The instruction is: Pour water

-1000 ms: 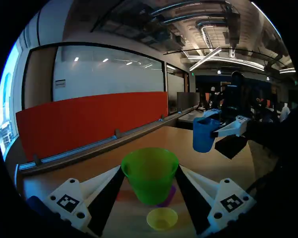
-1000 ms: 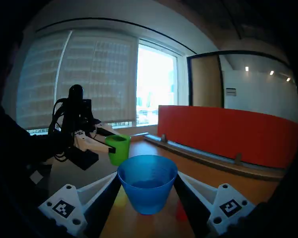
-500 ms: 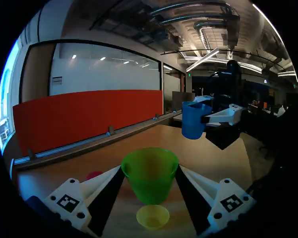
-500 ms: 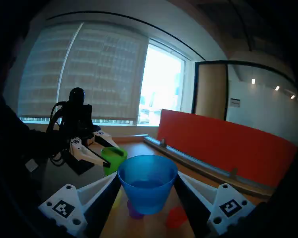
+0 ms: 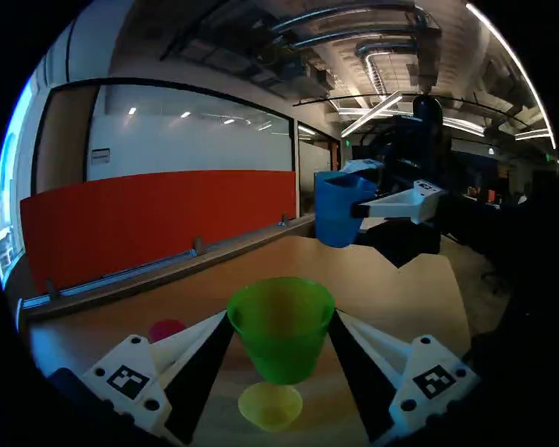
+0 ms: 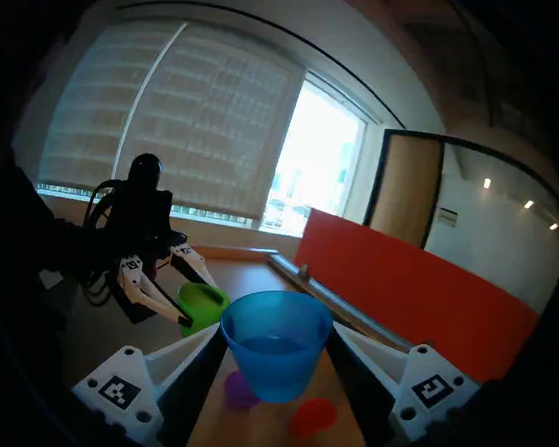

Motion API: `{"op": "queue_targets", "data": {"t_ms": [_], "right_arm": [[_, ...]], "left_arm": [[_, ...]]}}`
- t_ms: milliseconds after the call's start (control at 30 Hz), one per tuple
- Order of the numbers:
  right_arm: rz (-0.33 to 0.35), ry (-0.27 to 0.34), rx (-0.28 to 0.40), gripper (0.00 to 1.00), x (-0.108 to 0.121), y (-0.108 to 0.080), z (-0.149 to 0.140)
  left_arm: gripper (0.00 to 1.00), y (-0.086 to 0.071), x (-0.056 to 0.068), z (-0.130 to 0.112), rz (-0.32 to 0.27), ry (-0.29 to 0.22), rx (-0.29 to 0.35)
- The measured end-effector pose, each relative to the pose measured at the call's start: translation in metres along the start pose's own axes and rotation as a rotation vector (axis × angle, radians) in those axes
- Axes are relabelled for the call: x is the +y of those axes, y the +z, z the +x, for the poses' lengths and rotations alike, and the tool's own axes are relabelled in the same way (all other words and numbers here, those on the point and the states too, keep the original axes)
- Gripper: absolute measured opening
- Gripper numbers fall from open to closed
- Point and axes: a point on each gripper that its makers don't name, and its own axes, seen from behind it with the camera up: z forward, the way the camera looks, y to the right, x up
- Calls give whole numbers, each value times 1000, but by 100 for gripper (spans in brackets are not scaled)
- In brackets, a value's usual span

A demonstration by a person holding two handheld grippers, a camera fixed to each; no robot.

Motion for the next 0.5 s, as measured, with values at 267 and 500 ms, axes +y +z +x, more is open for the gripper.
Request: {"op": "queue_targets", "data": {"t_ms": [267,500], "right_arm": [[-3,-110,2,91,4,5,11],[-5,-207,-13,91,6,13,17]], "left_arm": [[87,5,11,-7,-28,-3,4],[87,8,16,-6,-43,-6,11]]}}
